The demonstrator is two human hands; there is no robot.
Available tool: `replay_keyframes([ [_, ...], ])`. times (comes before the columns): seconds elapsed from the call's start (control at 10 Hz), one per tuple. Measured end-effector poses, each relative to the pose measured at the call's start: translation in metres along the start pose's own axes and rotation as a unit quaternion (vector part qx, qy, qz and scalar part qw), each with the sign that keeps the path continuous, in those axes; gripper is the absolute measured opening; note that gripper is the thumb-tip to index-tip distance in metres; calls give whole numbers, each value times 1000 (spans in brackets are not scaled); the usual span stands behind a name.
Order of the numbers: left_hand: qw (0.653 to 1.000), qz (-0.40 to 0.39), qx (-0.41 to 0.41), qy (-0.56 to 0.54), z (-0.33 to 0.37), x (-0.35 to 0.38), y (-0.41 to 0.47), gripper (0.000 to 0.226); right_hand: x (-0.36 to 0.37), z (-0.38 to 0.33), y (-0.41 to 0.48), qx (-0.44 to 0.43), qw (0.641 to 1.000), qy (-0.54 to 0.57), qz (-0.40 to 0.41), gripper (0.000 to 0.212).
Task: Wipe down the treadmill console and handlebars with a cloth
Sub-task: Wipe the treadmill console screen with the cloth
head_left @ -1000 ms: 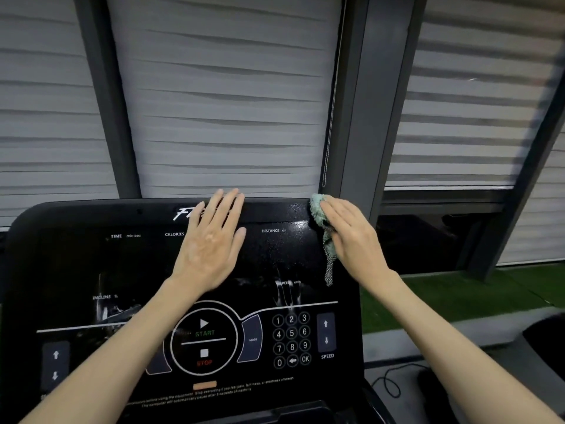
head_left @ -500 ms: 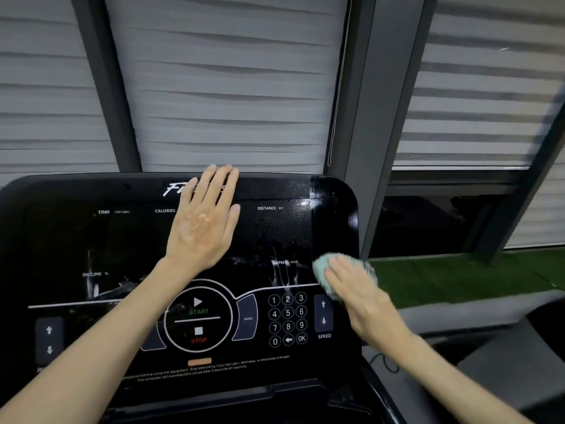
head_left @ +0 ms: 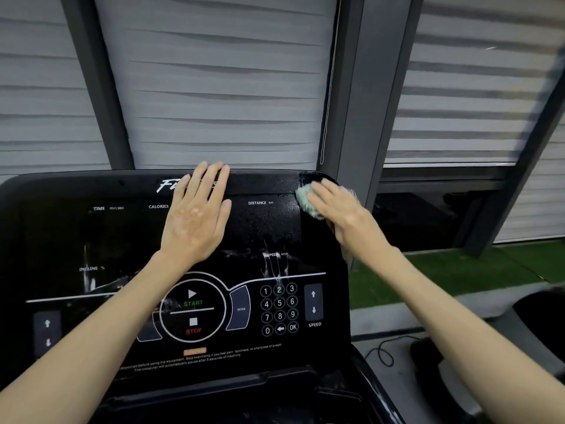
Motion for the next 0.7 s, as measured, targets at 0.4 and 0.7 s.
replay_keyframes([
  [0.4,1000,7,-1,-2,1,0,0,56,57,-76,-226,-44,989,69,-120,75],
  [0.7,1000,7,0,-6,0,1,0,56,25,-28,-103,-37,995,67,-60,78],
])
Point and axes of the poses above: each hand's wrist, its own y-axis towards the middle knuckle, its own x-axis out of the palm, z = x × y, the point moved 1 cm from there along y, towards the middle knuckle, and after that the axes turned 4 degrees about y, right-handed, at the moved point
